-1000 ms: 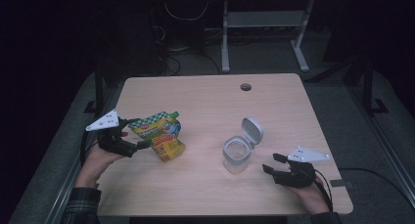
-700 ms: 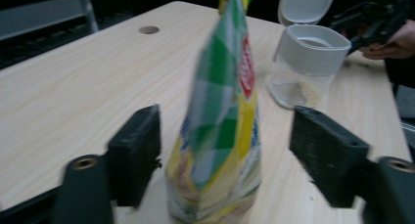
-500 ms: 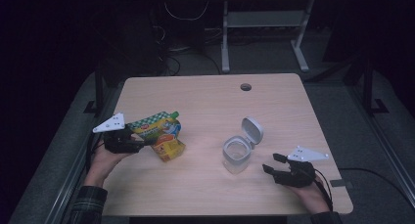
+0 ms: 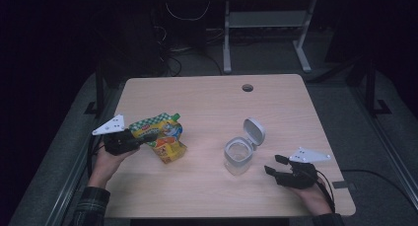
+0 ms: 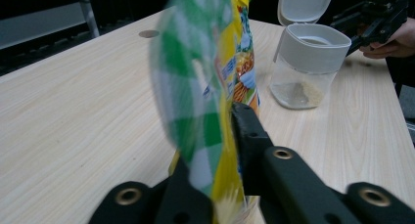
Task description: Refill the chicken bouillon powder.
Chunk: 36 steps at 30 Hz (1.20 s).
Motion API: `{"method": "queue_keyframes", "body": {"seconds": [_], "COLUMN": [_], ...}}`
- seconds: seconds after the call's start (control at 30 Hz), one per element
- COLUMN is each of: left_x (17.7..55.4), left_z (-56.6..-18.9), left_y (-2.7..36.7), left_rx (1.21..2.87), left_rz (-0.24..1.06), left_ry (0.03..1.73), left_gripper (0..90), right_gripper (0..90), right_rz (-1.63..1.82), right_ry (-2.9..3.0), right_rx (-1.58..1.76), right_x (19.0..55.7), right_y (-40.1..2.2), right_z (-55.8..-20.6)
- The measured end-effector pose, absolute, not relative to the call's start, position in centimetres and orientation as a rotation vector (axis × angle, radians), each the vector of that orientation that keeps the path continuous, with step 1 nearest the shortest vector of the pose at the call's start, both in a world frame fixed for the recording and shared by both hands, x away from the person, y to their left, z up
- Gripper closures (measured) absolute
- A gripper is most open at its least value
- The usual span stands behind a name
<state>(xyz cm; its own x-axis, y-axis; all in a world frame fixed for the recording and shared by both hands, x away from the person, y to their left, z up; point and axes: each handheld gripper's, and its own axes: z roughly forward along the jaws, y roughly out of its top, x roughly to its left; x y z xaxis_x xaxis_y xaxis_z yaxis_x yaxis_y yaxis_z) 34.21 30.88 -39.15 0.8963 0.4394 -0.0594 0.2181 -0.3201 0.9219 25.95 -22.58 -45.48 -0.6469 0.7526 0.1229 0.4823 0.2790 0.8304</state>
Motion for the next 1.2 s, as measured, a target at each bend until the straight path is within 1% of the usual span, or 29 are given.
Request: {"method": "queue_keyframes", "body": {"seconds": [0.43, 0.6, 0.73, 0.9, 1.0, 1.1, 1.2], "left_x": [34.4, 34.8, 35.1, 35.3, 35.6, 35.7, 35.8], "left_z": [-37.9, -36.8, -35.8, -34.0, -32.9, -31.9, -31.1], "left_y": [29.9, 30.0, 30.1, 29.6, 29.1, 28.3, 27.5], "left_rx": [1.901, 1.923, 1.904, 1.905, 1.892, 1.885, 1.880], "left_rz": [0.219, 0.195, 0.181, 0.195, 0.176, 0.167, 0.163], "left_ry": [0.501, 0.453, 0.415, 0.366, 0.327, 0.288, 0.258], "left_gripper": [89.9, 90.0, 90.0, 90.0, 90.0, 90.0, 90.0], "right_gripper": [39.5, 39.6, 40.2, 40.3, 40.4, 43.1, 48.3], "right_rz": [1.310, 1.316, 1.314, 1.327, 1.335, 1.344, 1.353], "right_ry": [2.247, 2.233, 2.227, 2.200, 2.197, 2.205, 2.198], "right_rx": [1.128, 1.134, 1.139, 1.133, 1.116, 1.099, 1.086], "right_x": [25.7, 25.7, 25.5, 25.1, 24.7, 24.4, 24.0], "right_y": [-22.7, -22.7, -22.7, -22.7, -22.3, -21.8, -21.4], "right_z": [-45.3, -45.2, -45.0, -44.5, -44.2, -44.0, -43.5]}}
